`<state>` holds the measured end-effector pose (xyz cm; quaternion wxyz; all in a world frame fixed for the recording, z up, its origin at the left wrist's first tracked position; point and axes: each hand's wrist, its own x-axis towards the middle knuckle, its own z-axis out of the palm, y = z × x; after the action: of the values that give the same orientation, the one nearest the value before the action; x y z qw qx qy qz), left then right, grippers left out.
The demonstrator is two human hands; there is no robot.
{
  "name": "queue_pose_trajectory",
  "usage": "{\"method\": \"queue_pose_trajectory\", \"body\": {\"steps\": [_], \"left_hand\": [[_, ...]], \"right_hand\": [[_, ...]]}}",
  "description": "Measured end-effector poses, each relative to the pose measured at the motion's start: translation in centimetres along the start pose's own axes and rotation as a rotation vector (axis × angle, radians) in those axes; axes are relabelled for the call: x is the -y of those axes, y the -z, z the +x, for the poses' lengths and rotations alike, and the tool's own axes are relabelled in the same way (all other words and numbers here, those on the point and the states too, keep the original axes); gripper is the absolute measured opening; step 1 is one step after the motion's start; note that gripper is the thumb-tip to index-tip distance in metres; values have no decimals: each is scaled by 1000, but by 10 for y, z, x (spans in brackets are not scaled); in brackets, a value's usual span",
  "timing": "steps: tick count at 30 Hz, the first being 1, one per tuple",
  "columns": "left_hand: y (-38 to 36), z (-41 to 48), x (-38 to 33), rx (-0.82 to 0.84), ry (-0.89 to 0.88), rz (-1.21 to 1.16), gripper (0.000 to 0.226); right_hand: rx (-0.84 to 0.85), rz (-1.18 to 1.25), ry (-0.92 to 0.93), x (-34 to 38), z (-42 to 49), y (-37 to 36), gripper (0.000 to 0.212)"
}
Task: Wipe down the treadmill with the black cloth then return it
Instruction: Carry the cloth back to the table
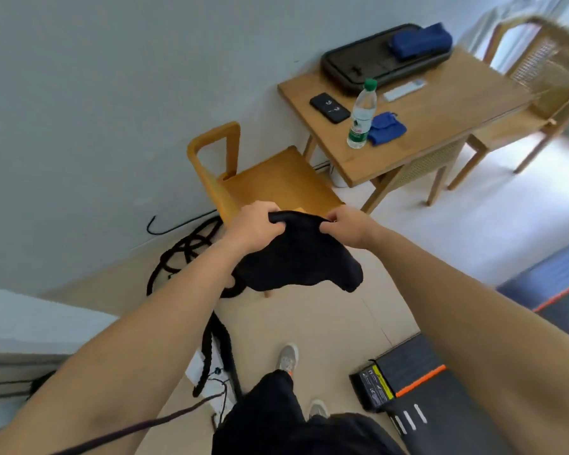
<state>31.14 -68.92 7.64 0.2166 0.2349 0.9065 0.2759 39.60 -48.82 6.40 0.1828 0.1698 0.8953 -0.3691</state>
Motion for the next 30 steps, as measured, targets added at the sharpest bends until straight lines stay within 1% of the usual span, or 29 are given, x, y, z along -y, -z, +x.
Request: {"method": "queue_pose_trajectory", "body": {"steps": [3, 5, 7, 9, 12, 15, 19, 20, 24, 30], "left_hand": [[-5, 61, -33, 134, -94, -14, 14], [-12, 94, -61, 252, -138, -22, 13], [-22, 125, -93, 385, -186, 10, 11], [-34, 153, -127, 491, -244, 54, 15], [-56, 194, -181, 572, -318, 96, 19], [-83, 234, -235, 608, -374, 140, 14], [-114, 289, -302, 557, -451, 325, 22], [-119, 301, -319, 550, -453, 342, 24], [-135, 343, -381, 552, -415, 267, 25], [-151, 414, -444, 526, -313, 187, 21]], "right_hand": [[-140, 2, -102, -23, 14, 45, 29], [-204, 11, -166, -43, 18, 72, 29], [-227, 14, -235, -64, 17, 97, 30], [-250, 28, -295, -85, 13, 119, 28], [-315, 57, -365, -124, 9, 153, 28], [-373, 100, -439, -170, 8, 190, 33], [-426, 149, -478, -227, 14, 245, 36], [-445, 165, -481, -240, 17, 260, 35], [-466, 195, -479, -279, 35, 321, 30], [-425, 177, -432, -327, 84, 408, 32]]}}
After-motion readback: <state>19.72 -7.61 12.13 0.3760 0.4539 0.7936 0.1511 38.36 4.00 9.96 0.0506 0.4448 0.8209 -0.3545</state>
